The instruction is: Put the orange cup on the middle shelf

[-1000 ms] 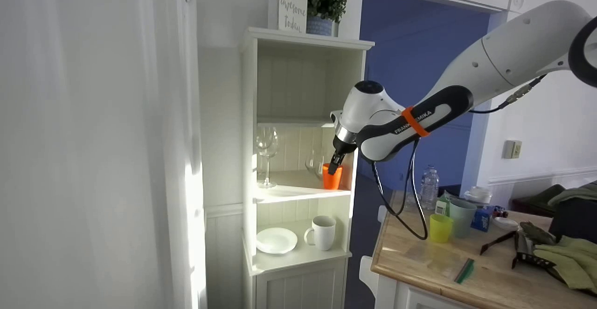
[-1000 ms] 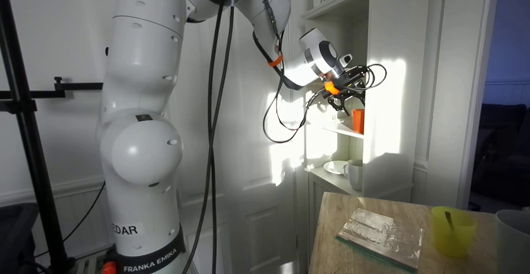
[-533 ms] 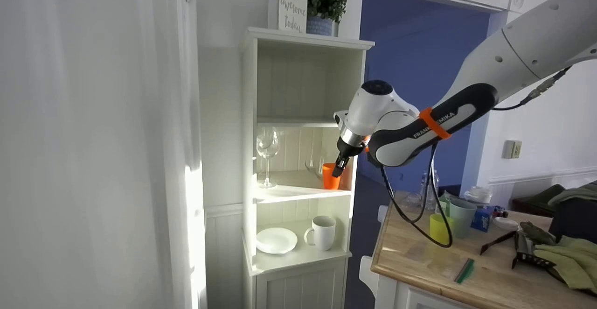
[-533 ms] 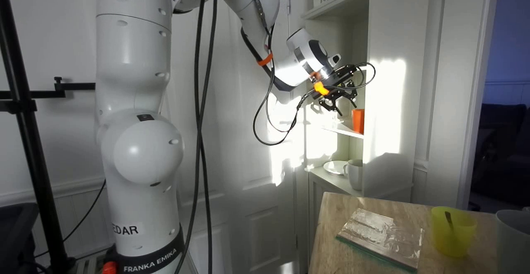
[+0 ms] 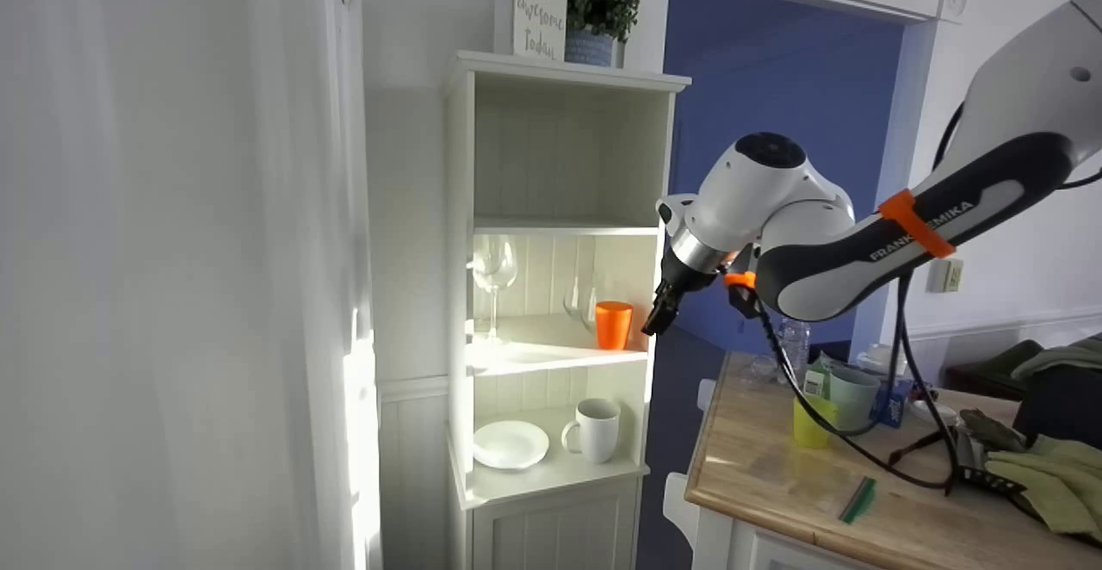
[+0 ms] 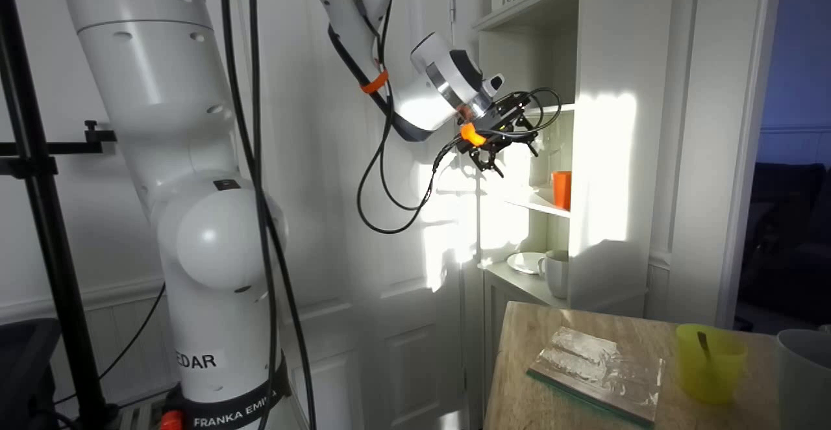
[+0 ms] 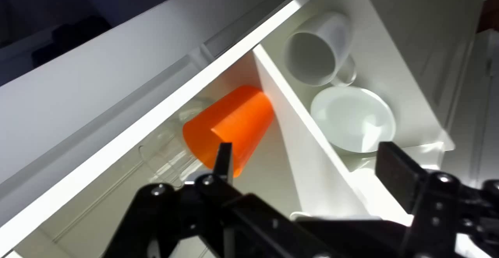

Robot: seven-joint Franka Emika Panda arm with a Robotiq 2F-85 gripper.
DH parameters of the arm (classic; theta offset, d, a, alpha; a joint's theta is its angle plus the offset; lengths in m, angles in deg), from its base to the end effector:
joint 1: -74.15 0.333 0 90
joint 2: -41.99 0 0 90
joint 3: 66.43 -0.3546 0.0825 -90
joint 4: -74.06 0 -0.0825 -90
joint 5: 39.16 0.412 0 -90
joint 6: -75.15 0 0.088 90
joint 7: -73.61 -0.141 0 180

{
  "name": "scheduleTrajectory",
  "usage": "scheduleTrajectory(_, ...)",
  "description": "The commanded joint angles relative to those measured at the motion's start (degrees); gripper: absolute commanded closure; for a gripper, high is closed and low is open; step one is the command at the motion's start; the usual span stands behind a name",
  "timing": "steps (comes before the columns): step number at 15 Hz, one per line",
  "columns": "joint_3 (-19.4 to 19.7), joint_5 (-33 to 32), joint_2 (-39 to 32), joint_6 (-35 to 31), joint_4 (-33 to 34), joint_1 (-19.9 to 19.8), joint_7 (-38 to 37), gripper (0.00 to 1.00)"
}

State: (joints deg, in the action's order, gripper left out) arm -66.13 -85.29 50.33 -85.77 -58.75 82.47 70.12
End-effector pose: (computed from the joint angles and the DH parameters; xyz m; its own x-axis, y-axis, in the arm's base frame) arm 0.5554 0.1052 0.4602 0.5683 0.7240 0.3910 0.4671 -0.6751 0.5711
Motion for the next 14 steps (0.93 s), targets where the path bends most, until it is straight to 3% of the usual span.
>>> scheduleTrajectory(1, 5.7, 15.9, 12.3, 1.0, -13.5, 7.7, 12.5, 0.0)
scheduleTrajectory(3, 12.1, 25.4, 18.9, 7.6, -16.4, 15.8, 16.4, 0.0)
scheduleTrajectory(5, 14.3, 34.1, 24.7, 16.2, -16.0, 18.0, 20.1, 0.0)
scheduleTrajectory(6, 11.5, 39.0, 27.3, 20.6, -15.3, 14.3, 21.6, 0.0)
scheduleTrajectory(10, 11.7, 48.1, 36.0, 38.0, -10.1, 6.7, 21.4, 0.0)
scheduleTrajectory(11, 9.5, 46.8, 31.1, 31.8, -11.2, 7.1, 22.6, 0.0)
scheduleTrajectory(14, 9.1, 47.0, 33.3, 33.5, -11.0, 5.3, 23.5, 0.0)
